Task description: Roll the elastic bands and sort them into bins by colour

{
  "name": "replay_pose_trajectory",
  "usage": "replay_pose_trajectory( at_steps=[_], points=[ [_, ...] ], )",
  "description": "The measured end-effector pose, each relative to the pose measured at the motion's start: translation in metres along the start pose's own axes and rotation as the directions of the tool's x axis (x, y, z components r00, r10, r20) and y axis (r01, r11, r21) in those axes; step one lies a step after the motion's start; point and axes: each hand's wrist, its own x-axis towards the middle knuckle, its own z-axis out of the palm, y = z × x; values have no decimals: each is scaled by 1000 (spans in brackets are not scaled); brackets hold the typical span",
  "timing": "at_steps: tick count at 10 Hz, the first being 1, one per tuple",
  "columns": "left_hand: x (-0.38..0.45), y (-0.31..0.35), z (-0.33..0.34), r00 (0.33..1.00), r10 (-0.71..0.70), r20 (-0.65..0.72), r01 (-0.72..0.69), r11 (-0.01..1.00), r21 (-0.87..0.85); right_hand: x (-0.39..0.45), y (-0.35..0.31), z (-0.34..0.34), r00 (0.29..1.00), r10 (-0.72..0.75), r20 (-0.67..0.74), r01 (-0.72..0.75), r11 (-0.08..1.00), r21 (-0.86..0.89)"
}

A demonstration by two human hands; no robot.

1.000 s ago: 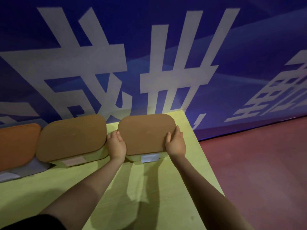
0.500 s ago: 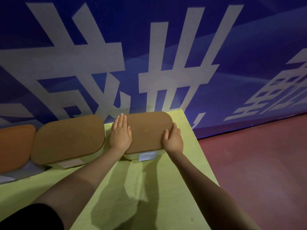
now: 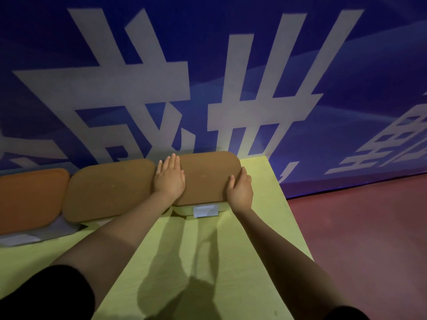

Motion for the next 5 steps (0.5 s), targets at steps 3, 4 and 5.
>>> replay_pose_trajectory(
  at_steps=[3,4,5],
  points=[
    [-5,-20,-8,999,-1,44,6,996,-94,27,-14,11,996,-21,89,28,997,-71],
    [-4,-20,-18,997,-11,73,23,988,-155,26,-19,0,987,12,159,4,995,-99],
    [-5,-20,-40,987,-62,146,112,925,-364,21,-18,-10,996,20,85,-5,985,-170]
  ],
)
